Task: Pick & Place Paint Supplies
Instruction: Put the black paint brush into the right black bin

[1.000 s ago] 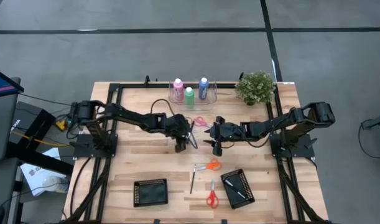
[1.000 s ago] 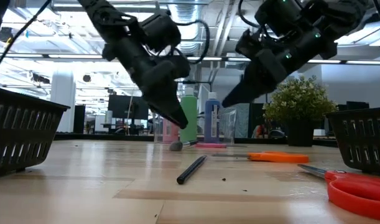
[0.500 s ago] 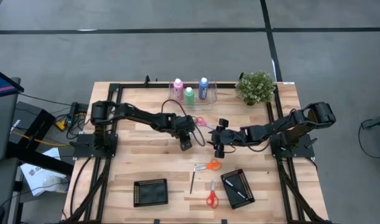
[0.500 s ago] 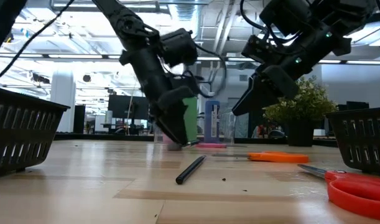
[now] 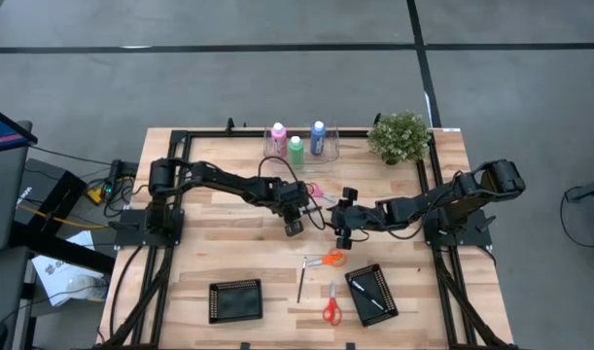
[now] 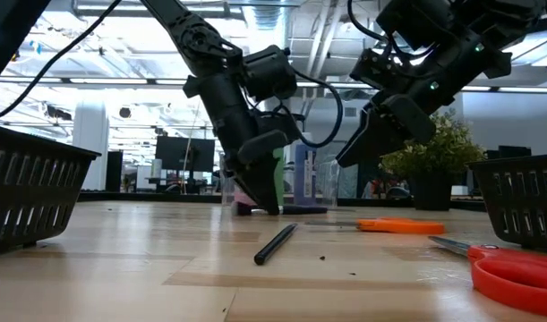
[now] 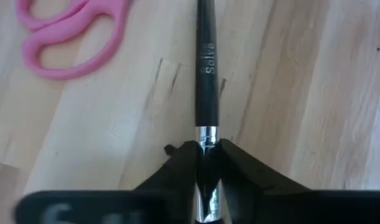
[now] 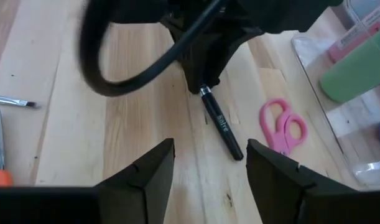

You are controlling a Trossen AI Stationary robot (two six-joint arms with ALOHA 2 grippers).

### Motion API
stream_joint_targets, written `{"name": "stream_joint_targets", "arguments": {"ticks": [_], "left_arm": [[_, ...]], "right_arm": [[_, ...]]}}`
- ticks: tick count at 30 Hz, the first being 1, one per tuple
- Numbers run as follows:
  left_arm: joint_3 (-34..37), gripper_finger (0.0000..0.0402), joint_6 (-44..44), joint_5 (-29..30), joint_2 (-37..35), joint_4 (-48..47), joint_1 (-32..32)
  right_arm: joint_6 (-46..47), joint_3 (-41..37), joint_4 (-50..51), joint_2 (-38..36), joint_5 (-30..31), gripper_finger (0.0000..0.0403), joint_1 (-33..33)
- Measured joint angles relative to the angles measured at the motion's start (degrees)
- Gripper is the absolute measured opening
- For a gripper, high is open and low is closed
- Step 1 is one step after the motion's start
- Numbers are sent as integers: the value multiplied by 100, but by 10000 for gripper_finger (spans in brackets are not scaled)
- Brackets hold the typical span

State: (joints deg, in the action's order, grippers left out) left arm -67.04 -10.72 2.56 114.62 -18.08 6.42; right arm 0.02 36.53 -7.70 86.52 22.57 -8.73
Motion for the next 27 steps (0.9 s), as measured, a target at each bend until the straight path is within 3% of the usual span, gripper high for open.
{"name": "stream_joint_targets", "arguments": {"ticks": [7, 12, 15, 21, 24, 27], "left_arm": [[34, 33, 200, 171, -229, -364, -43], [343, 16, 428, 366, -701, -315, -197], [735, 4, 432, 372, -1165, 134, -206], [1763, 5, 422, 286, -1928, 1625, -195], [2038, 4, 433, 295, -2086, 1855, -185], [2056, 3, 709, 447, -2139, 1940, -107]], "right_arm": [[140, 0, -21, 0, 2, 172, -74], [3, -252, -812, 0, 4, 165, -234], [-397, -681, -2175, 0, -64, 162, -371], [-917, -1934, -5765, -40, -808, 157, -445], [-1035, -2442, -6635, -274, -788, 156, -373], [-984, -2768, -6793, -625, -777, 156, -255]]}}
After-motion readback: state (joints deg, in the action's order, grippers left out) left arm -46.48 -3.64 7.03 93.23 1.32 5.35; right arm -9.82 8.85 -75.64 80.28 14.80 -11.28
